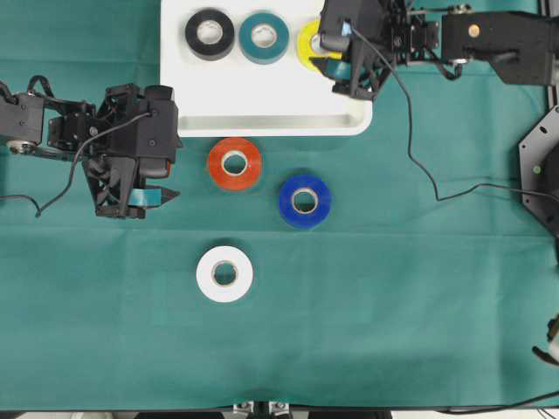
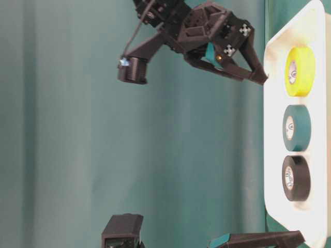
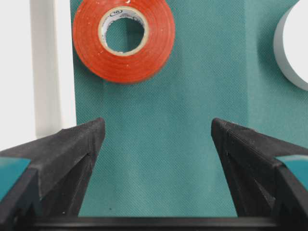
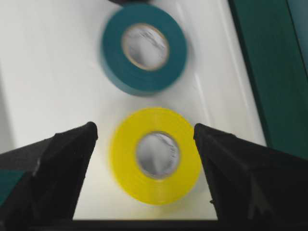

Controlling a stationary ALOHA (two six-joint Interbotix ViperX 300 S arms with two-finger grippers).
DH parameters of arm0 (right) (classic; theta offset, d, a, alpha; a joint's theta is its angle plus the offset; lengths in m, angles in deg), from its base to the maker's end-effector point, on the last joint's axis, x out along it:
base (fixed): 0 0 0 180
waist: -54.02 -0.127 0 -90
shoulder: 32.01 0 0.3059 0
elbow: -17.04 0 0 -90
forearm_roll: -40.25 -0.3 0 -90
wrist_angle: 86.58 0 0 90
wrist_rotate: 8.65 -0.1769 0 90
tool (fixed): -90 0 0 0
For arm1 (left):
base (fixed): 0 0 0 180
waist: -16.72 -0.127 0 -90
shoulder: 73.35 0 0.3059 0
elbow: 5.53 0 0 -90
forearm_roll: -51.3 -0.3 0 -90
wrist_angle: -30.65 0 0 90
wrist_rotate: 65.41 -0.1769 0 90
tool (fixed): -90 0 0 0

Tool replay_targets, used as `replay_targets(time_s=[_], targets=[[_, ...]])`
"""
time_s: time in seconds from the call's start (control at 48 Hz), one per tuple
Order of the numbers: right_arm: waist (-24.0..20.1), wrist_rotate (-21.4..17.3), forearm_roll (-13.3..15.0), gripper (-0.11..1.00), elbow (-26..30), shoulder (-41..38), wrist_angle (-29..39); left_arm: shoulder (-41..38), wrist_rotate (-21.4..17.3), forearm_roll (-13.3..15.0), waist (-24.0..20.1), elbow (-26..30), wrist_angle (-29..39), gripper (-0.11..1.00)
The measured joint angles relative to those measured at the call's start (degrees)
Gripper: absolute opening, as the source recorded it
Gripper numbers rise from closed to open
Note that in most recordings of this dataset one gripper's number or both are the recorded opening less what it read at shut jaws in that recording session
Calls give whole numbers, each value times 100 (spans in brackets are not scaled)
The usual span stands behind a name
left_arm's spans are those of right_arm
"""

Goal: Put the tape alternately from left to right into the white case.
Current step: 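Set the yellow tape down in the tray and open the right gripper, then raise the right gripper from the tray and move it over the blue tape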

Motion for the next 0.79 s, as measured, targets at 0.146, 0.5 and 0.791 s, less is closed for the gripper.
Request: replay_targets(time_s=[0.146,0.5,0.791], targets=[[-290,0,-9,88,-88,158,0,0,-9,0,0,0,0,59],[-1116,-18,-9,88,-290,439,0,9,-9,-9,9,0,-9,59],[-1679,-35,-18,88,-396,554,0,9,9,0,9,0,0,59]])
